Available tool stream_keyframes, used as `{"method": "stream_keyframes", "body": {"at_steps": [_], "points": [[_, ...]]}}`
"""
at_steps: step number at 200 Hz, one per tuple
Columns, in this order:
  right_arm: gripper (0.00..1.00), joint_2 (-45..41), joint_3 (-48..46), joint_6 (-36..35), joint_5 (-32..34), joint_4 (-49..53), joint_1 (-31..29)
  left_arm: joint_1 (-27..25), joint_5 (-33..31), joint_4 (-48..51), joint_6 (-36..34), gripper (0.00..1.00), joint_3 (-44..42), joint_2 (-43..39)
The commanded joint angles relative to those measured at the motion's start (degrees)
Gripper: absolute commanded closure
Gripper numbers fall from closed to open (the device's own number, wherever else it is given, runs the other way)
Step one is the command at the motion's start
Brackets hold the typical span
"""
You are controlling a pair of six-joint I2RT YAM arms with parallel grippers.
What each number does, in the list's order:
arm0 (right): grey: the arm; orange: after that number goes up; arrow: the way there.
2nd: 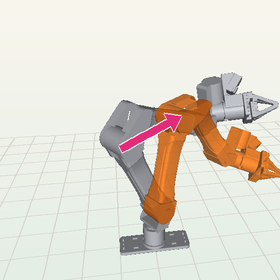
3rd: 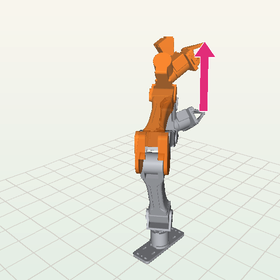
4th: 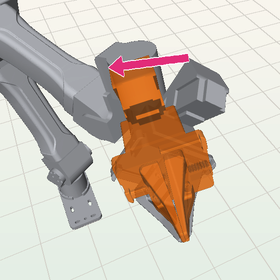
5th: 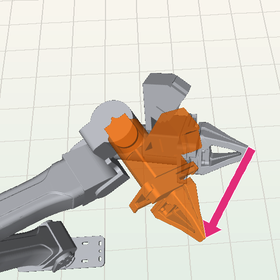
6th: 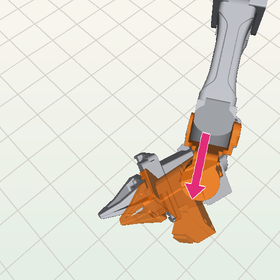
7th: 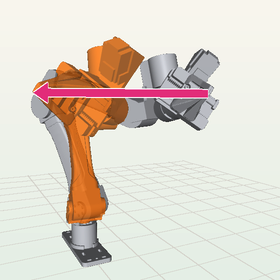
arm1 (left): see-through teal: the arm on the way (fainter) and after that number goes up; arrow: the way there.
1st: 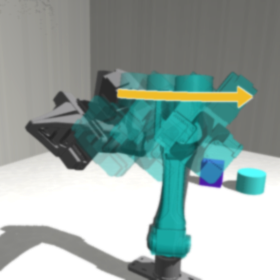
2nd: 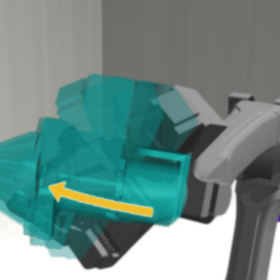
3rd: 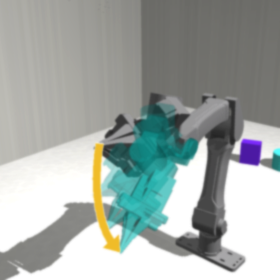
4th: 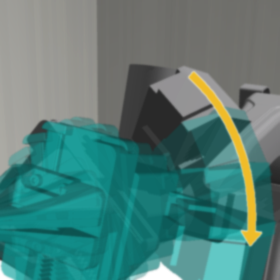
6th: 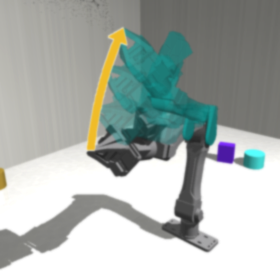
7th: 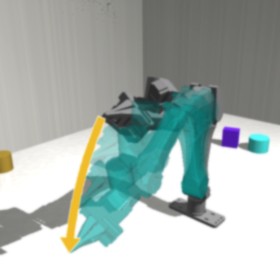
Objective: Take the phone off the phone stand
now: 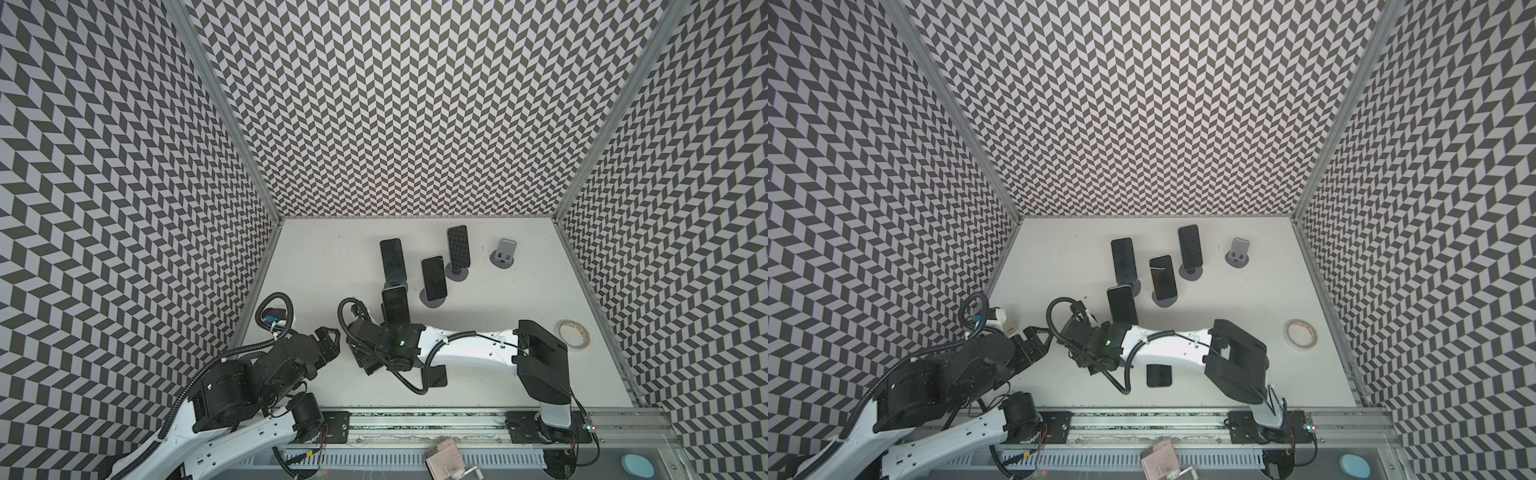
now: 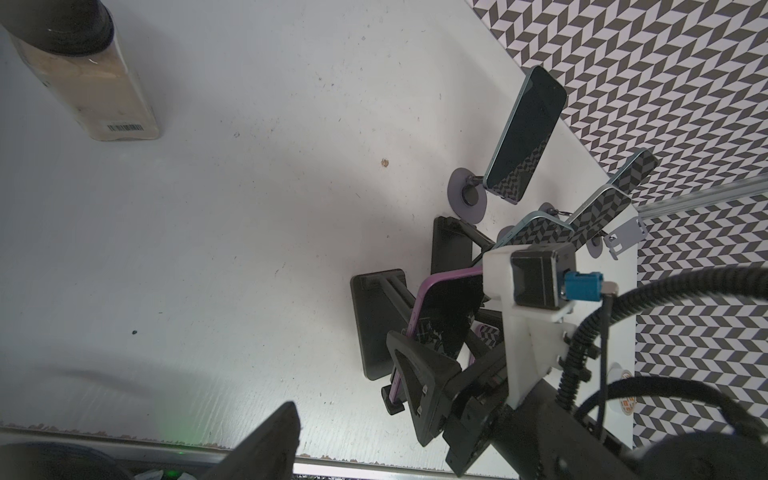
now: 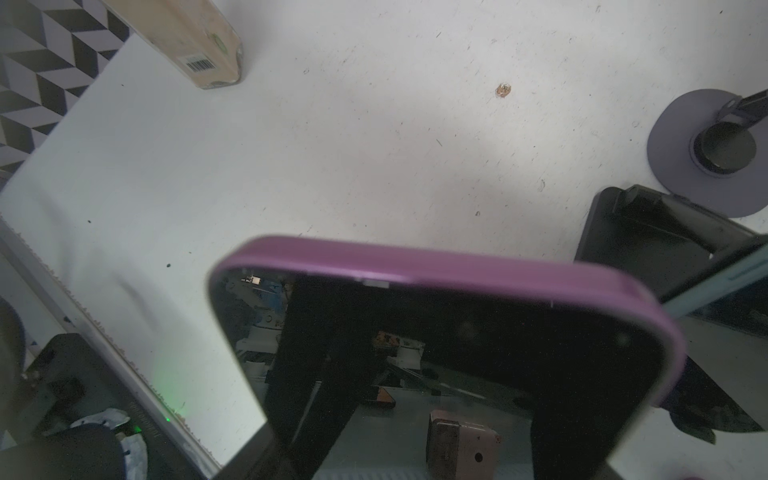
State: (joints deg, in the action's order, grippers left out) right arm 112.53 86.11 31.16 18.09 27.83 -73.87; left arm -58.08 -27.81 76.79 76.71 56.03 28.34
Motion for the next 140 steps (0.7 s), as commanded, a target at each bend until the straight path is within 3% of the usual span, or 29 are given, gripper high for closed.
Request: {"method": "stream_keyframes", "body": {"at_steps": [1,140], "points": [[0.31,-1.77,0.09,-0.63,1.16,-1.88,-0.26,0.16,-1.98,0.99,0.89,0.1,-0.22,-0.58],[0.33,-4.92,-2.82,-0.74,0.55,-6.37,-0.29,0.16,-2.24,0.98,1.47,0.1,-0.53,-0.2]]}}
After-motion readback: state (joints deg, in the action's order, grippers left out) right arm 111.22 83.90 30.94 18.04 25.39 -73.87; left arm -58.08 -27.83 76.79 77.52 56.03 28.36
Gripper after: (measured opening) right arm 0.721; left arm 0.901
